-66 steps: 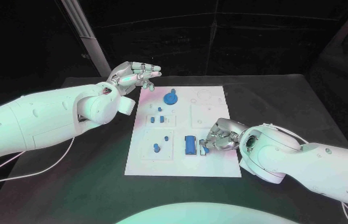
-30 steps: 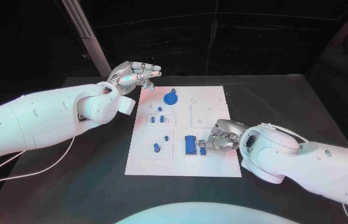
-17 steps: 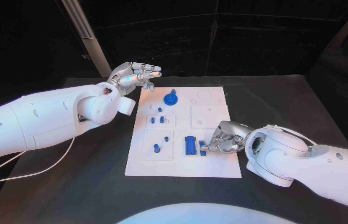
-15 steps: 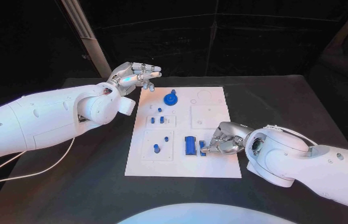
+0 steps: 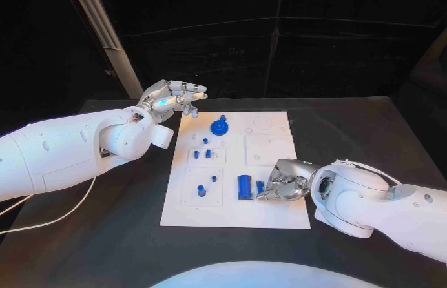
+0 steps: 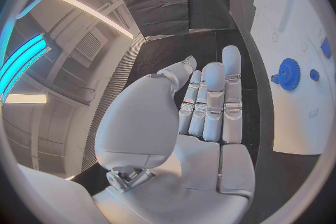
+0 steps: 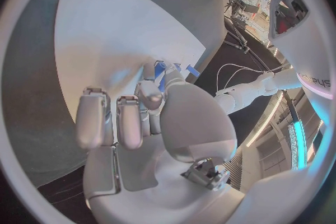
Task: Assemble the parts on the task board
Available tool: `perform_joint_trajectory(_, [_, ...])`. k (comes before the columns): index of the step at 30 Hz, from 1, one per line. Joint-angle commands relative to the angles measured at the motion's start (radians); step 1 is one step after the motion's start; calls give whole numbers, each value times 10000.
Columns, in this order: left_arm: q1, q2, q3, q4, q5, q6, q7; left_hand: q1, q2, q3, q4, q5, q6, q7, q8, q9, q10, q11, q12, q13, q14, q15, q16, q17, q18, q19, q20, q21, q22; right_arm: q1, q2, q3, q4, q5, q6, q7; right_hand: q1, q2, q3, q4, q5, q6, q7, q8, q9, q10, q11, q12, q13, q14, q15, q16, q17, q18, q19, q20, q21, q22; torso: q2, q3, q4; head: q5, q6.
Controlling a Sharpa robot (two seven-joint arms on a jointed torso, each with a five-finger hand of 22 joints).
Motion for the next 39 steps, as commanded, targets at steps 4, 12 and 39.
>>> perform_joint_trajectory(4, [18,3,6,12,33,88,30,-8,68,-39,-1,-13,-52,7,50,-11,-51,27,46,-5,-75,24,-69,-10,65,-64,0,-30,-15,10,55,2,-154,-195,42,-250,-21,203,-84,53,118,33,33,-53,28,86,21,-1,39,659,-6,-4,453,-175,66,16,50,37,6,-1,-23,22,-33])
perform_joint_trajectory(12, [18,8,6,5,33,96,23,-8,68,-39,-1,-13,-52,7,50,-11,-51,27,46,-5,-75,24,-69,-10,65,-64,0,-30,-15,11,177,2,-257,-313,716,-279,769,185,-43,-520,-856,34,20,-62,66,75,-8,-31,60,655,-31,-13,450,-171,57,-11,39,35,2,18,-13,28,-69])
perform_joint_trajectory(39, [15,97,-29,-159,659,224,35,-110,34,-137,48,-16,-73,1,57,-14,-68,34,80,-6,-144,41,-132,-161,58,-78,14,-70,-50,665,-461,16,-2126,6808,-1000,5853,2156,746,-608,-1068,-467,-1509,756,-951,-171,-2484,761,-6505,-4629,-1475,587,-6778,-7281,1092,-3137,512,-6171,-7448,-243,-94,-28,-288,601])
